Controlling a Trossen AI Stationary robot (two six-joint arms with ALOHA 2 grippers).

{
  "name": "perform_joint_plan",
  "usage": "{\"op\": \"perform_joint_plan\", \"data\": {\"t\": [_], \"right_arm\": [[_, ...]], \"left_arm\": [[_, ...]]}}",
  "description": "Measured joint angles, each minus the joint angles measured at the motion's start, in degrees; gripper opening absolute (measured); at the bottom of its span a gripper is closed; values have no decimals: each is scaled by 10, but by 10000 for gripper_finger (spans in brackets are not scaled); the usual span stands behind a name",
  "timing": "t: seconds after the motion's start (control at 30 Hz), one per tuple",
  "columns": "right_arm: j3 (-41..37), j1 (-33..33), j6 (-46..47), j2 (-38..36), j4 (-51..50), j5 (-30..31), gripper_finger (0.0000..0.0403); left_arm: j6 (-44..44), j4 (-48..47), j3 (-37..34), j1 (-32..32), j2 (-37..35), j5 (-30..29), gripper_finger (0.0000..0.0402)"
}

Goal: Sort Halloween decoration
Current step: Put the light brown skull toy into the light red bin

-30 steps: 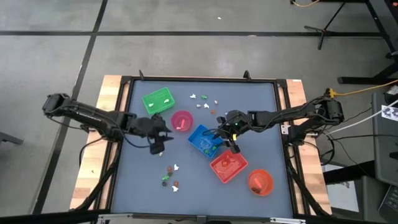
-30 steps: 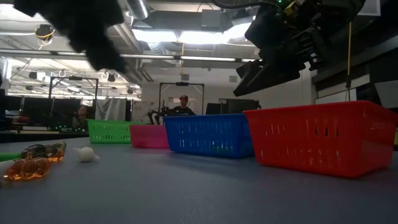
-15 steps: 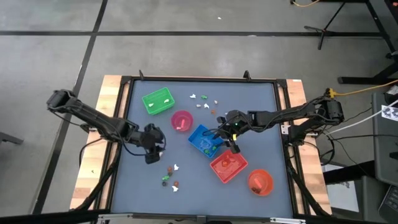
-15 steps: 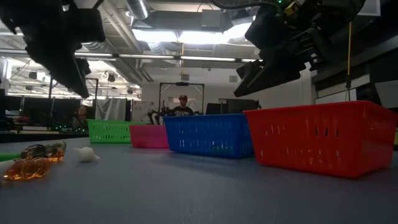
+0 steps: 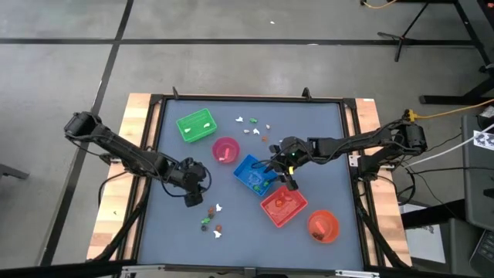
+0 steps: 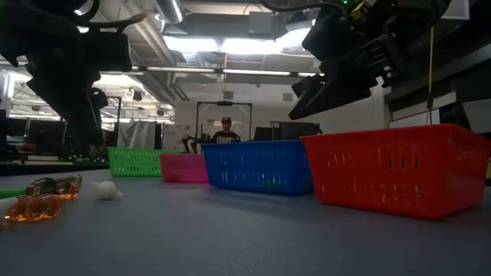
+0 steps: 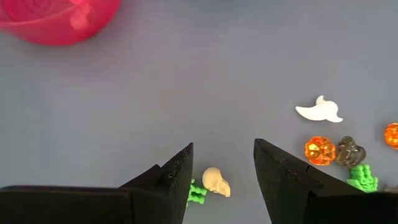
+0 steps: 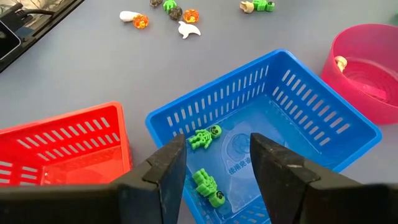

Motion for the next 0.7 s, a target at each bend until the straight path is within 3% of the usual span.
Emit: {"op": "perform_joint_plan", "data": {"t": [0.23,0.7], "right_arm": [[0,0,0,0,0,0,177],[0,0,0,0,0,0,177]], "left_arm": [[0,0,0,0,23,0,185],[1,-3,1,-11,58,6,188]]}}
